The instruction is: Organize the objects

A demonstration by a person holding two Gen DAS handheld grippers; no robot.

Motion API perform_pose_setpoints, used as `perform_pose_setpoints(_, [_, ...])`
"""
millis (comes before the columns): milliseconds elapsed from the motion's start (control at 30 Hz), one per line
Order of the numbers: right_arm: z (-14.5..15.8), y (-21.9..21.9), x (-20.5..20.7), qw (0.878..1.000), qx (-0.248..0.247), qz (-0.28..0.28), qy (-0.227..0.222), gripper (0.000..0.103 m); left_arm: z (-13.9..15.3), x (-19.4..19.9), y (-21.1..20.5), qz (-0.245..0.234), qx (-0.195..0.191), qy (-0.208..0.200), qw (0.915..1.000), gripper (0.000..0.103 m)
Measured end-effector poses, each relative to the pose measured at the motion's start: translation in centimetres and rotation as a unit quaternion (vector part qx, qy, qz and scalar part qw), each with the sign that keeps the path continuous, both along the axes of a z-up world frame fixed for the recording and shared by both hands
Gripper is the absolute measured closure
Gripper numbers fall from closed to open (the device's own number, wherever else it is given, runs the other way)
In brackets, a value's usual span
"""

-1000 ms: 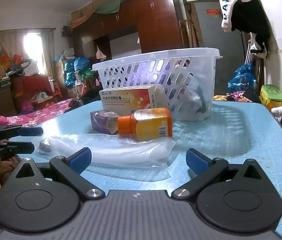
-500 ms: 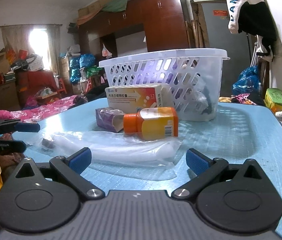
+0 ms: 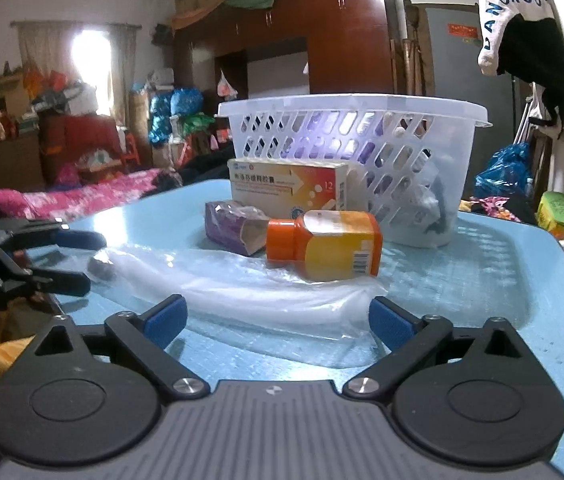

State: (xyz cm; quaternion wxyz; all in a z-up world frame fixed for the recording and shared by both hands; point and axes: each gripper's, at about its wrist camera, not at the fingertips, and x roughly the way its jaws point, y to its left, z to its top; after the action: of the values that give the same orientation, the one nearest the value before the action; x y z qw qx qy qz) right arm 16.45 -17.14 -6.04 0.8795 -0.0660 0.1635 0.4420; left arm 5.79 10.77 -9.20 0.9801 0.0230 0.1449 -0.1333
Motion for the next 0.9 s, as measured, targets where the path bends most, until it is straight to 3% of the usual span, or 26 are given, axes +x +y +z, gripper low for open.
perform_pose_setpoints(267, [-0.1,0.0,0.1,1.000,-0.013,-0.008,0.000,0.018,-0.2,0.2,-0.7,0.000,0.017,-0.007,0.9998,0.015])
perform_pose_setpoints(333, [-0.1,-0.3,0.1,1.000,-0.013,-0.011,0.000,0.026,-0.1,0.3,-0.6,-0.001,0.017,-0.006,0.9998,0.016])
perform_pose_setpoints(567, [0.0,-0.7,0.2,1.000,-0.012,-0.013,-0.002,0.039,0.0,0.4,-0.8,0.000,0.021,-0.005,0.9998,0.024])
perform_pose_setpoints(600, [0.0,-0.7,0.2,1.000,-0.010,-0.013,-0.003,0.044,0.0,0.4,-0.8,-0.001,0.021,-0.005,0.9998,0.027])
perform_pose_setpoints(633, [0.0,-0.7,0.2,1.000,-0.009,-0.015,-0.005,0.055,0.0,0.4,-0.8,-0.002,0.021,-0.005,0.9998,0.030])
perform_pose_setpoints(767, [0.1,-1.0,0.3,1.000,-0.005,-0.018,-0.004,0.084,0.1,0.4,-1.1,0.002,0.025,-0.007,0.9997,0.052])
perform_pose_setpoints(900, [0.0,-1.1,0.2,1.000,-0.002,-0.018,-0.007,0.091,0.2,0.1,-1.7,0.007,0.037,-0.013,0.9992,0.061])
